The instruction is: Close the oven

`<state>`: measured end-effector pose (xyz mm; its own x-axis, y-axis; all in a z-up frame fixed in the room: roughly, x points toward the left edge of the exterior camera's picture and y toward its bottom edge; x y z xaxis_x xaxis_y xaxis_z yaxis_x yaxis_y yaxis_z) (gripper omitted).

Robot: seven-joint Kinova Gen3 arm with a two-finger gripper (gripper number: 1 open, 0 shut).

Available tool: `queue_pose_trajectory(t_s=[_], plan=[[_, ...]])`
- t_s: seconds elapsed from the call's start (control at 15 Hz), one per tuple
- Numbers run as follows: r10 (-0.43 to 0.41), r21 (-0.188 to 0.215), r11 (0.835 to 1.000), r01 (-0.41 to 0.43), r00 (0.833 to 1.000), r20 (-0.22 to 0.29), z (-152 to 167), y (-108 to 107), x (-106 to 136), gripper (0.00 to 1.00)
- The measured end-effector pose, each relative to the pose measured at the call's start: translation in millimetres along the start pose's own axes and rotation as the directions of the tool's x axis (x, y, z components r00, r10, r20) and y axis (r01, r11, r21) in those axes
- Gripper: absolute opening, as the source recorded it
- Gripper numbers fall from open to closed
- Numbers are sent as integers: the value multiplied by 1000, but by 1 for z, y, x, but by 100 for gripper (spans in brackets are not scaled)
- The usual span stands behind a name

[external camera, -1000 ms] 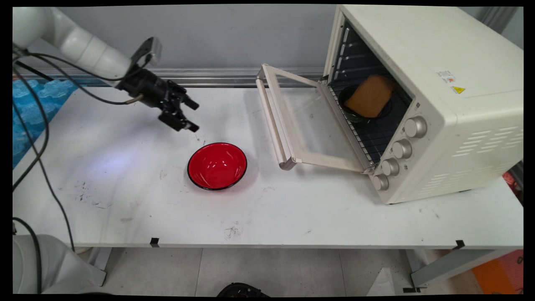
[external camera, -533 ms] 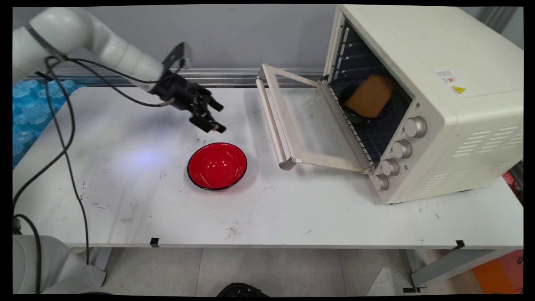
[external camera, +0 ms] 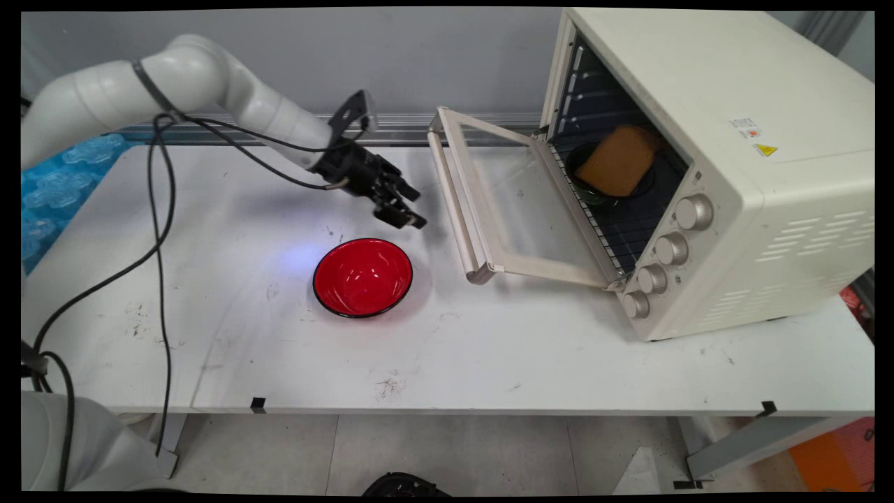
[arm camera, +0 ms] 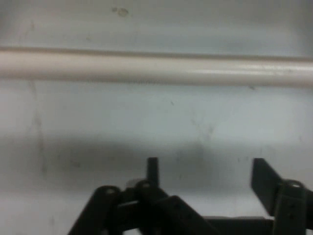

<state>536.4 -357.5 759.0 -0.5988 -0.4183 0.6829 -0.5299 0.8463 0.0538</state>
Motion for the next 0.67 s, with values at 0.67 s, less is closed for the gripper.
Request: queue_pose_trajectory(t_s=[0.67], plan=[[10,-14,1000,-10,999,-30,48,-5,22,0]])
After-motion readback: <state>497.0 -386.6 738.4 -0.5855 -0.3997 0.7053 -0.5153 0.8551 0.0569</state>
